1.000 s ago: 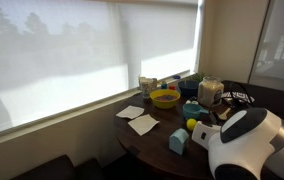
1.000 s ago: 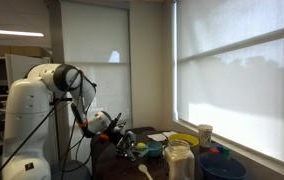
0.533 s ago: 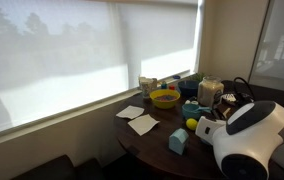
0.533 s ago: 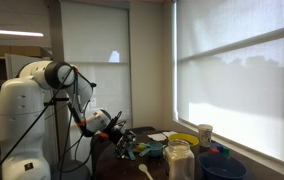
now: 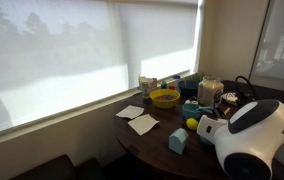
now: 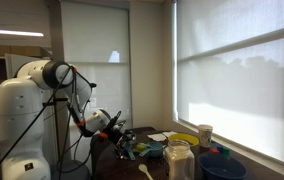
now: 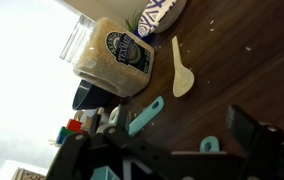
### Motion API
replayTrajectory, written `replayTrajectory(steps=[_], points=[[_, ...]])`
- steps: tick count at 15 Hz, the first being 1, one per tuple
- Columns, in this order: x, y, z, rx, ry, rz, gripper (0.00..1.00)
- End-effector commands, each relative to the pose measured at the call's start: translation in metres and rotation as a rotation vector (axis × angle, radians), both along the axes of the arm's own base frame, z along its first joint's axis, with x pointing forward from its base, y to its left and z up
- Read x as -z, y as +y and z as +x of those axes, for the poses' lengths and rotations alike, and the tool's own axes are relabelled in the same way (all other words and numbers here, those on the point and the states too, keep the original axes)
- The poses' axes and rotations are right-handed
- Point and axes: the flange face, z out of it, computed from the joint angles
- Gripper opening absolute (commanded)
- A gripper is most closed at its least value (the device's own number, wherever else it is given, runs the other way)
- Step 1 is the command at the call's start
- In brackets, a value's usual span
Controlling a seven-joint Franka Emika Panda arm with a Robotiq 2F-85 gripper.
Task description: Pick up the upside down measuring spoon and put it the right way up on the table
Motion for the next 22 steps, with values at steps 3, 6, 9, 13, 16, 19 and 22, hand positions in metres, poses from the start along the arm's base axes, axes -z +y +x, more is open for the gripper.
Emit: replayTrajectory(steps=[3, 6, 9, 13, 16, 19, 22], points=[[-0.03, -0.002, -0.005, 0.014, 0.007, 0.011, 1.0], [-0.044, 0.0, -0.004, 0.014, 0.011, 0.045, 1.0], [-0.063, 0.004, -0.002, 0.016, -0.007, 0.115, 1.0], [-0.089, 0.012, 0.007, -0.005, -0.045, 0.254, 1.0], [-0.105, 0.018, 0.014, -0.025, -0.045, 0.386, 1.0], [-0.116, 0.022, 0.019, -0.032, -0.04, 0.489, 1.0], [-0.111, 0.022, 0.018, -0.029, -0.054, 0.456, 1.0]])
